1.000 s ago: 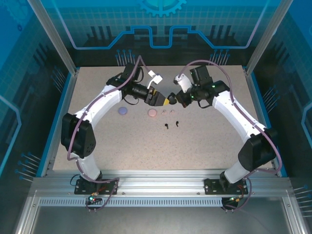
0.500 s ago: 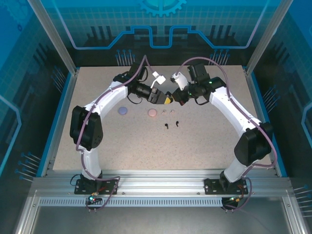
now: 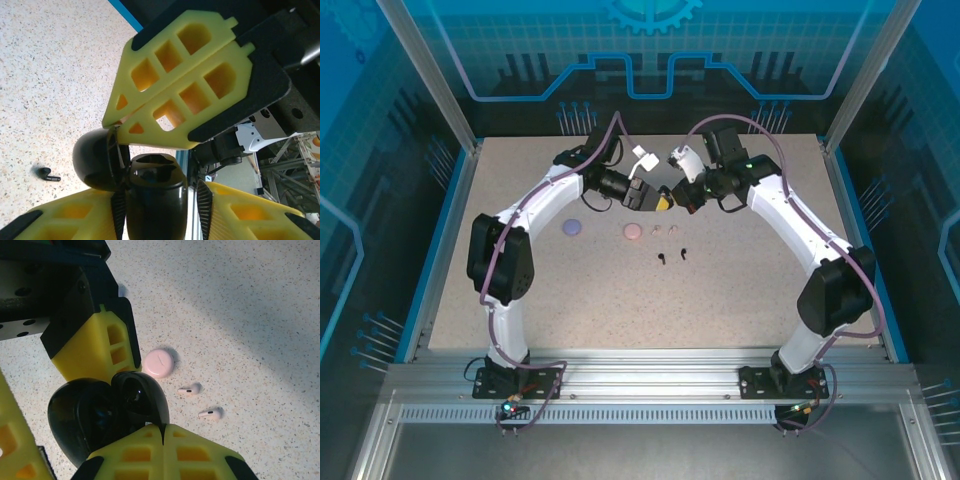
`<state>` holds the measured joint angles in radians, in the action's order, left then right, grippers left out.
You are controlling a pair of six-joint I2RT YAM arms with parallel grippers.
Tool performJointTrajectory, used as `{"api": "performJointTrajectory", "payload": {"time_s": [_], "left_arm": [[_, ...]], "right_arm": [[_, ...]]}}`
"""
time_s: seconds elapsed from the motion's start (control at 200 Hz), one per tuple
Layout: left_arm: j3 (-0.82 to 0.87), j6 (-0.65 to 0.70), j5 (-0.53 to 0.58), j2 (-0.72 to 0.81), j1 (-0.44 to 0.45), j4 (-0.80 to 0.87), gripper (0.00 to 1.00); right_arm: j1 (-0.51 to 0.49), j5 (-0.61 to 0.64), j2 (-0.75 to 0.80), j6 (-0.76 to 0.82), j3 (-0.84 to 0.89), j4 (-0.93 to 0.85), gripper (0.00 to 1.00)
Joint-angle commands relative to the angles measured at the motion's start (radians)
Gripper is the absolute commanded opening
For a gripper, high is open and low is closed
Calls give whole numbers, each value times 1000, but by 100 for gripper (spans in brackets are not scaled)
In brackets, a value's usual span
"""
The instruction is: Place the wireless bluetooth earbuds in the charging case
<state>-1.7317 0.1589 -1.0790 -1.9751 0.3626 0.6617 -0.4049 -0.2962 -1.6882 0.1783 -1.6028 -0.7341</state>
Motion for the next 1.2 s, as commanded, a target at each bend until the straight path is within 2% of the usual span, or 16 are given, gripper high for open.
{"api": "performJointTrajectory", "payload": {"time_s": [0.0,0.12,0.45,0.635,0.705,0.88,1.006,1.196], "left_arm": [[-23,21,-50,-7,-10,23,38],[-21,20,-57,-5,-10,21,31],[6,19,-58,15,-13,3,23],[20,-4,-53,22,-13,-34,0],[43,-28,-37,39,-14,-73,0],[192,-153,67,146,-27,-308,0],[322,-238,152,250,-45,-485,0],[525,-345,300,423,-45,-732,0]], "right_arm": [[3,-8,-9,12,-34,-24,0],[3,-7,-10,11,-38,-25,0],[3,-4,-16,3,-40,-18,0],[3,-10,-12,-13,-42,-9,0],[6,-10,-3,-33,-42,-4,23],[69,-93,99,-153,-2,50,48],[112,-147,218,-235,97,107,57],[105,-73,363,-403,255,138,61]]}}
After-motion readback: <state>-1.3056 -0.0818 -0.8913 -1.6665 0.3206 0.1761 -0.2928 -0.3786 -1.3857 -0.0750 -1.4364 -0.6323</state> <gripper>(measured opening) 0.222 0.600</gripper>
